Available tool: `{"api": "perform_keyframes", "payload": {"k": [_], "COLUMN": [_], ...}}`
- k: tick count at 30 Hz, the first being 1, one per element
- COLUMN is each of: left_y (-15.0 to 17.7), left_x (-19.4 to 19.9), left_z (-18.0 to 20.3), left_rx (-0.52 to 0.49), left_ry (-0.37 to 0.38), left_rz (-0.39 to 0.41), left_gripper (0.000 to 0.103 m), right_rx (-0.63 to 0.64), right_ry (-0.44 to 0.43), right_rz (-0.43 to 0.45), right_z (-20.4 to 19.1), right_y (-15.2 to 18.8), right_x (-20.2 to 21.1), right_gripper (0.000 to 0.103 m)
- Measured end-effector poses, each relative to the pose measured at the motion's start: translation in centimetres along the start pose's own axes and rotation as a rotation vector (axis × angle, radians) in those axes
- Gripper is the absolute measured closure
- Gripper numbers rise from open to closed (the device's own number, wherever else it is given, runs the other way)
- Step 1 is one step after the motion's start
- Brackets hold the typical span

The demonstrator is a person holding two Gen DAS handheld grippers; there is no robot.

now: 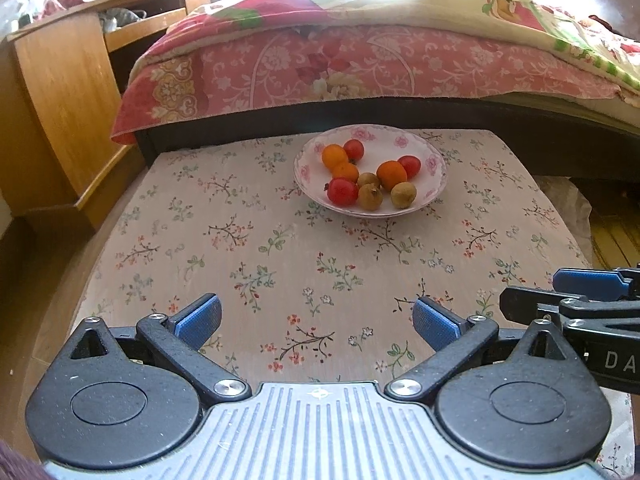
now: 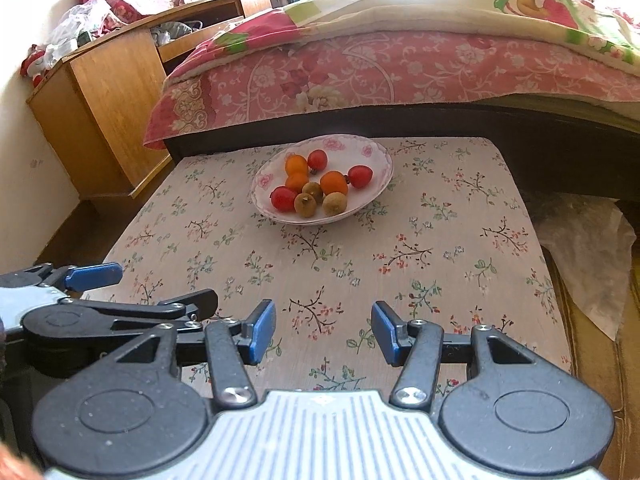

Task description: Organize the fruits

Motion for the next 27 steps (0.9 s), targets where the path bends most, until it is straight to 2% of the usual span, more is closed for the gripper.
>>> {"api": "perform_keyframes", "payload": {"k": [27], "left_y": [0.73], "left_x": [0.98], "left_z": [0.09], "left_rx": [0.007], "left_ry": [0.009], "left_rz": [-0.003], "left_gripper": [0.001], "right_rx": [0.003], "right_ry": [0.004], "right_rz": [-0.001], "right_z": [-0.15], "right_y": [0.68], "right_x": [0.85], "right_gripper": [0.048]}}
Point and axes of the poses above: each gripper's, at about its wrist camera, not at the fingertips, and x roughly against the way its jaws point, z to its right, y to its underside, the point moved 1 cm from there along -x, roughly the way its jaws point, and after that the axes turned 11 degrees about z, right-handed, at the moved point
